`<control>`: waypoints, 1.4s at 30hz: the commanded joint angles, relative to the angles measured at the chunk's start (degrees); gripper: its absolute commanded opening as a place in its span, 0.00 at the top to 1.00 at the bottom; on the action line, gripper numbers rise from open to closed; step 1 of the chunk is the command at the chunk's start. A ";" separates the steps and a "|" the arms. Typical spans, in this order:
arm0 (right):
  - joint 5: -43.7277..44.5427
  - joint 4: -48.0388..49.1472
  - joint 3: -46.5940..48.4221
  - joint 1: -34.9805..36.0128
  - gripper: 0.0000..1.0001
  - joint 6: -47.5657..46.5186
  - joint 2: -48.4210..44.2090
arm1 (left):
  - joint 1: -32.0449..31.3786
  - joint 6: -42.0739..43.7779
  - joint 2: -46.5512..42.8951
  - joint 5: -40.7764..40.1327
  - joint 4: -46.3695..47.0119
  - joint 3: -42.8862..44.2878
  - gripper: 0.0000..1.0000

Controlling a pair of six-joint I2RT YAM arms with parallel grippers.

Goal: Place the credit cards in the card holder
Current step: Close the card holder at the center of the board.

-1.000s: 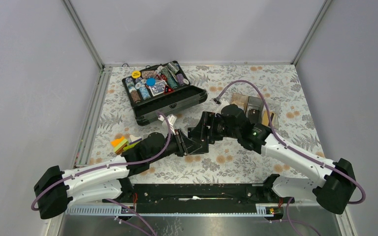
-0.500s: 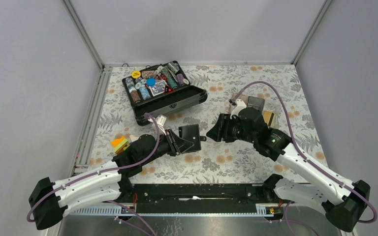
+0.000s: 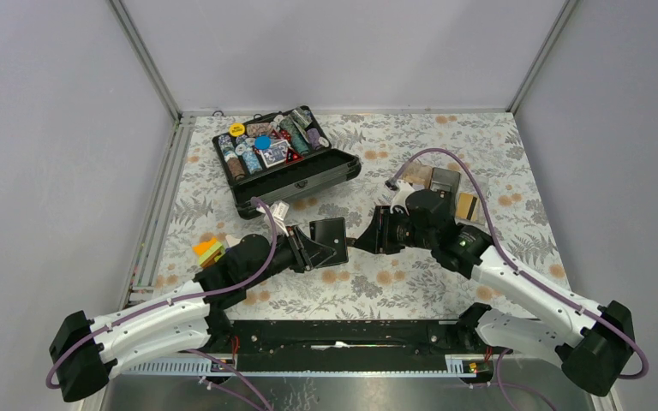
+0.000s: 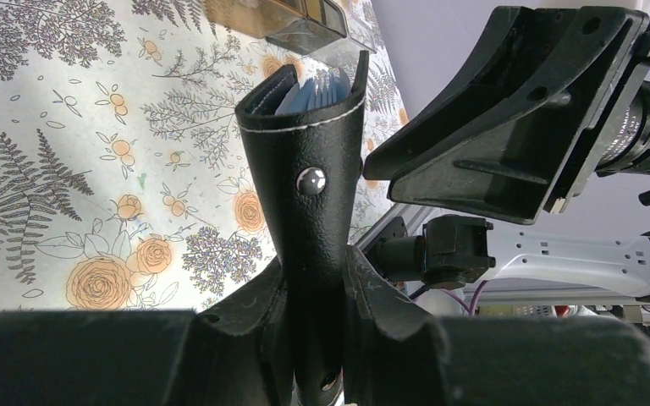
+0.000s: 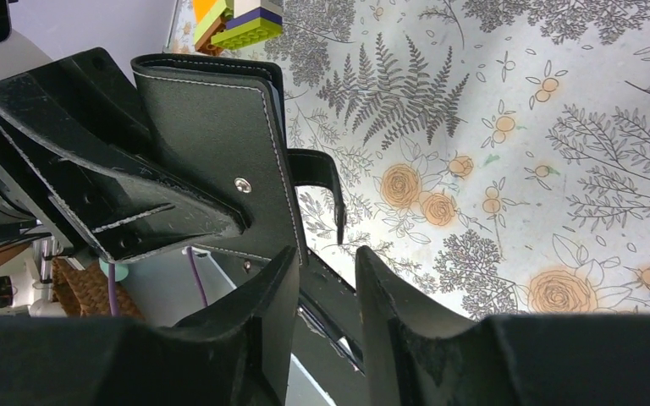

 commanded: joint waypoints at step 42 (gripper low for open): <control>0.08 3.41 -1.23 -0.15 1.00 -5.46 1.90 | 0.43 2.25 -0.46 -2.90 -2.69 3.31 1.00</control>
